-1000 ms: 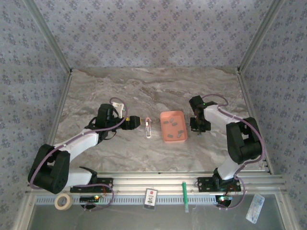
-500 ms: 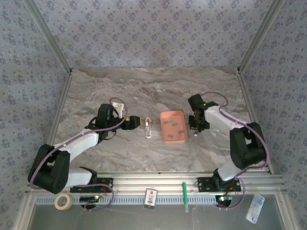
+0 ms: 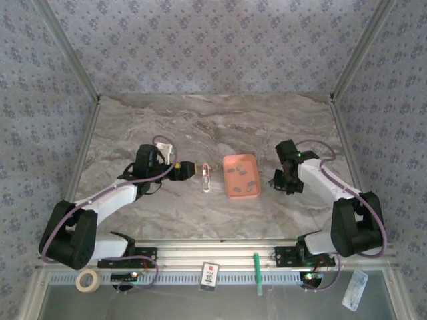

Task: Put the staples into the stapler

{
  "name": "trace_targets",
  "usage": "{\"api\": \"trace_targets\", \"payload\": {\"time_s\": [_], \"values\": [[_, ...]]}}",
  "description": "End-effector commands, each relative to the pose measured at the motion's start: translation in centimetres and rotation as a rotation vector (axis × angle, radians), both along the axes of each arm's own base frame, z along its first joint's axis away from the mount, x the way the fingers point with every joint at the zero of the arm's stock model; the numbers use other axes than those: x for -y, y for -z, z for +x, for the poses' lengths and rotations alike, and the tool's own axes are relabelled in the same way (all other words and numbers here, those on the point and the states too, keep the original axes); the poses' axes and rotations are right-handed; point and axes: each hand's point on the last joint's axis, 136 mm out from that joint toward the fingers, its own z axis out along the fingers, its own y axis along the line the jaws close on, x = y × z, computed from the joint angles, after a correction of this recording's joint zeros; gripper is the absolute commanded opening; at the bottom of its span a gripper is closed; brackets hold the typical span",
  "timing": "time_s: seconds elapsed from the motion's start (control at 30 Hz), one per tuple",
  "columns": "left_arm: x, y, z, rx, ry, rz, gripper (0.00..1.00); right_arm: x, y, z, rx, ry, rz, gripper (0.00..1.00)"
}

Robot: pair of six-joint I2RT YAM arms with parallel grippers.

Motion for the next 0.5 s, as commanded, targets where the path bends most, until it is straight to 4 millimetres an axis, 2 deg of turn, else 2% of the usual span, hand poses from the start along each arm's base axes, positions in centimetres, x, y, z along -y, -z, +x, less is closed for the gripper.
{"api": "trace_targets", "payload": {"time_s": [0.0,0.2,0.47], "values": [[0.7,-1.3,0.3,0.037,0.028,-0.017,0.98,0.2,0.5,-1.8,-0.055,0.06,0.023,0.18],[0.7,-1.4,0.3,0.038,0.027,-0.018,0.98,1.3,1.7,-2.6,-0.111,0.111,0.0,0.19],[0.7,-1.3,0.3,0.036,0.028,-0.017,0.98,0.9,3.4,-3.0,-0.192,0.109,0.018,0.2]]}}
